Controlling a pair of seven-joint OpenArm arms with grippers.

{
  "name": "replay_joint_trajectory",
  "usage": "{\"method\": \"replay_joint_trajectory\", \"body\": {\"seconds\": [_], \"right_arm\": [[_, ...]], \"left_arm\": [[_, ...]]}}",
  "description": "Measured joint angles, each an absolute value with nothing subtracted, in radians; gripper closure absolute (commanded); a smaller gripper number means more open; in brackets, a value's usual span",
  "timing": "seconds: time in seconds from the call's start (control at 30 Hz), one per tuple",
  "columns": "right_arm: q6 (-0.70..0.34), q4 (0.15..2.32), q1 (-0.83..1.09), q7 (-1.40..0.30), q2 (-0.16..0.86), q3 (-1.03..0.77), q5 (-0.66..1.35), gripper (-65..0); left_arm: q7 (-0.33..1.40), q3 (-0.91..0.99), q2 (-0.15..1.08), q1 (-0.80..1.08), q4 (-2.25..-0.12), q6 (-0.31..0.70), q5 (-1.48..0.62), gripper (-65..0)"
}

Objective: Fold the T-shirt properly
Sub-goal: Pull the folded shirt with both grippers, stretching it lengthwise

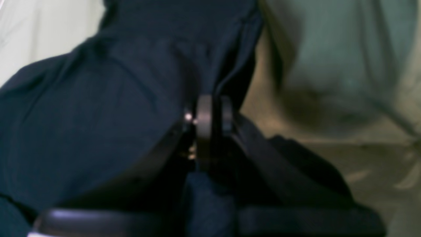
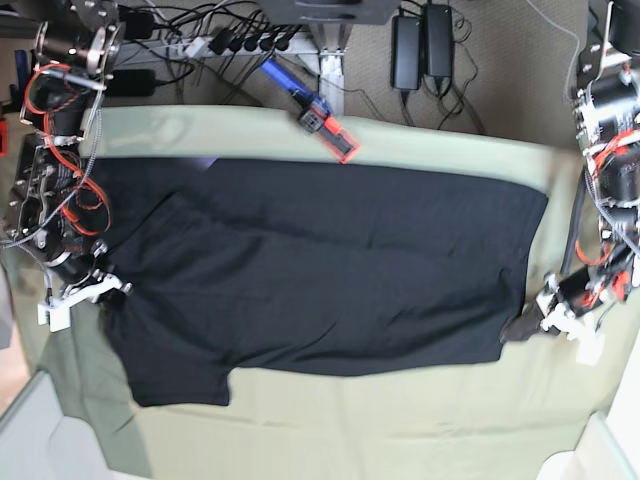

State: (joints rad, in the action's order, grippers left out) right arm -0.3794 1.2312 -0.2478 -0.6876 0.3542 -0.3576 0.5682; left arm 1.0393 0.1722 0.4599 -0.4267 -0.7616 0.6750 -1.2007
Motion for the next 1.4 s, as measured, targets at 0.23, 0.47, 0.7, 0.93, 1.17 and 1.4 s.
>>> {"method": "replay_joint_trajectory", "body": {"seconds": [0.23, 0.47, 0.7, 0.93, 1.17, 1.4], "right_arm": [[-0.381, 1.387, -0.182, -0.766, 0.389, -0.357, 0.579, 0.0], [-0.381, 1.393, -0.164, -0.812, 0.438, -0.357, 0.584, 0.0], [-0.381, 1.393, -0.164, -0.884, 0.471, -0.357, 0.587, 0.0], [-0.381, 1.394, -0.108, -0.884, 0.505, -0.353, 0.59, 0.0], [-0.381, 1.394, -0.056, -0.79, 0.509, -0.353, 0.583, 0.0], [-0.381, 1.394, -0.058, -0.778, 0.51, -0.353, 0.523, -39.4]], "left_arm": [[1.062, 0.171, 0.494, -0.323, -0.931, 0.678, -1.239, 0.0], [1.074, 0.171, 0.538, -0.289, -0.981, 0.678, -1.246, 0.0], [1.088, 0.171, 0.543, -0.241, -0.981, 0.678, -1.27, 0.0], [1.111, 0.171, 0.543, -0.225, -0.982, 0.678, -1.285, 0.0], [1.115, 0.171, 0.543, -0.226, -0.982, 0.678, -1.288, 0.0], [1.115, 0.171, 0.543, -0.226, -0.982, 0.678, -1.292, 0.0]]}}
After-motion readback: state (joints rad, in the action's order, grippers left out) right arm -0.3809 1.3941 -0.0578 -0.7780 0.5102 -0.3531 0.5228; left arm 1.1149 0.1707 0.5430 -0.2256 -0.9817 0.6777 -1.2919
